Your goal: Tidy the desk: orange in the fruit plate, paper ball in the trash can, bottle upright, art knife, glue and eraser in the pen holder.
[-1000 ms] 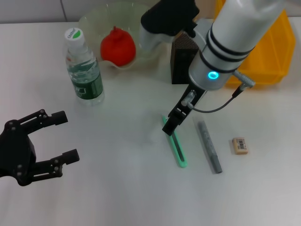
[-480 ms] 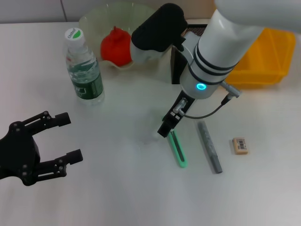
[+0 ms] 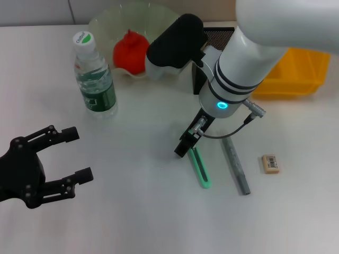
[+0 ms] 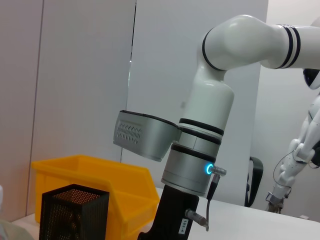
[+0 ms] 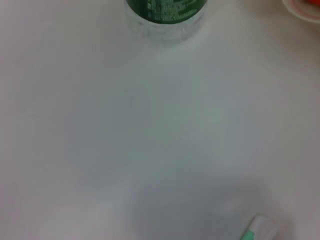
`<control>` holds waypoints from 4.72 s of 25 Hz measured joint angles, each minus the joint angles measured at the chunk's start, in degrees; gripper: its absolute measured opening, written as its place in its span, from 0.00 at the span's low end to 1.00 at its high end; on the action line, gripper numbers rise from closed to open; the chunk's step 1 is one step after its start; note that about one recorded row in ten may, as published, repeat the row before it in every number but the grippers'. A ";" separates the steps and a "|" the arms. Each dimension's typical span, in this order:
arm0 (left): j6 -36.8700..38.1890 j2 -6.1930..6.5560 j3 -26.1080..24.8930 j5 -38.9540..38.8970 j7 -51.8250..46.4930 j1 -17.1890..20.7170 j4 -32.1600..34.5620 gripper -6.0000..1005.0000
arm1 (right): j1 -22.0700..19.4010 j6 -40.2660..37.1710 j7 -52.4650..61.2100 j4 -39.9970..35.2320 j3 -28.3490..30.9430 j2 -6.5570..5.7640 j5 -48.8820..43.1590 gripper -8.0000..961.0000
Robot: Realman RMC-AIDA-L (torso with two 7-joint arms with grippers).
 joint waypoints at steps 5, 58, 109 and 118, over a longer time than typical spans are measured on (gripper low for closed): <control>-0.30 -0.01 0.00 -0.01 0.00 -0.24 0.00 0.85 | -0.36 0.56 0.00 0.04 -0.23 0.00 0.01 0.73; -0.91 0.19 0.01 -0.01 0.16 -0.19 -1.50 0.85 | -23.83 4.68 -13.96 -41.93 22.89 -0.55 -8.81 0.19; -2.25 0.00 -0.17 -0.01 -0.16 -1.06 -1.58 0.85 | -19.26 -31.84 -16.20 -51.14 31.56 -0.71 -15.79 0.65; -2.19 -0.08 -0.17 -0.01 -0.15 -1.20 -1.58 0.85 | -16.01 -40.72 -22.59 -44.62 31.16 -0.78 -16.75 0.65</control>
